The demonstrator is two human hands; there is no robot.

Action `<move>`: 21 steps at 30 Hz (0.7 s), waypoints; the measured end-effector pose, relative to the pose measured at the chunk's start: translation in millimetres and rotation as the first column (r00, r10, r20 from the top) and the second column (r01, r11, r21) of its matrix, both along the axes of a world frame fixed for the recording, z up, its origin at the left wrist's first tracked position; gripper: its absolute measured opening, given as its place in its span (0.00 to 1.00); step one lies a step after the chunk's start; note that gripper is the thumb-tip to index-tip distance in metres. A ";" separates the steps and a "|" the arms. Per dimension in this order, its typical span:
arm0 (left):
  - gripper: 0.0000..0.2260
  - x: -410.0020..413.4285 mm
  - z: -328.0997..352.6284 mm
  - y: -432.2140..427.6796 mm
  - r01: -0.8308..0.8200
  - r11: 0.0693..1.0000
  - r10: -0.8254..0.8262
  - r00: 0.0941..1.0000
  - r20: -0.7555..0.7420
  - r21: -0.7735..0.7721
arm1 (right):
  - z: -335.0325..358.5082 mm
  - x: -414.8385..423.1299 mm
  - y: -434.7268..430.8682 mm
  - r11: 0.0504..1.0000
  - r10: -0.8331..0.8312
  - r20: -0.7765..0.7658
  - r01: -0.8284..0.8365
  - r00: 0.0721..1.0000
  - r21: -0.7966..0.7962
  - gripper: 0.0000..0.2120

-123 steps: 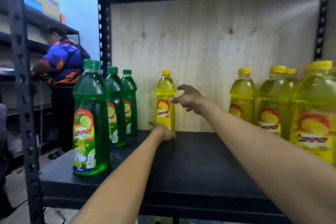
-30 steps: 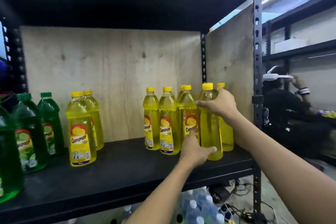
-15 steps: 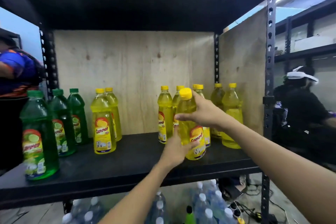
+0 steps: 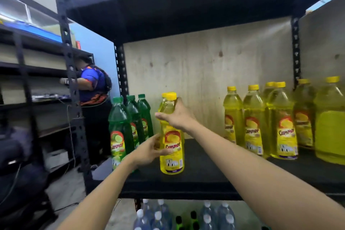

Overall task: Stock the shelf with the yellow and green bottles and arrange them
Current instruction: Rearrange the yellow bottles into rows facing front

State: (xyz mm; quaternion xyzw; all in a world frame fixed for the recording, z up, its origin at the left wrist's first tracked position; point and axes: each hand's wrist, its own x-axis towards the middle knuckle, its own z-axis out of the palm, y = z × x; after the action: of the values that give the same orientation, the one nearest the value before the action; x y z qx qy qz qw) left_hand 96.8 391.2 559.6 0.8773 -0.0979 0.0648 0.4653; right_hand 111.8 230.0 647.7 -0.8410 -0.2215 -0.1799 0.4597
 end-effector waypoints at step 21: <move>0.36 6.7 5.6 29.9 0.090 0.995 -0.096 0.977 -0.190 -0.041 | 1.6 11.9 40.5 0.945 -0.253 0.039 0.256 0.967 -0.204 0.46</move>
State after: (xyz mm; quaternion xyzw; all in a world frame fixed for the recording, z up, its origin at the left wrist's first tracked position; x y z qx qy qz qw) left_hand 103.5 421.1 565.2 0.8664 -0.0925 -0.0404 0.4891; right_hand 123.7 270.5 649.3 -0.9047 -0.1313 -0.2187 0.3412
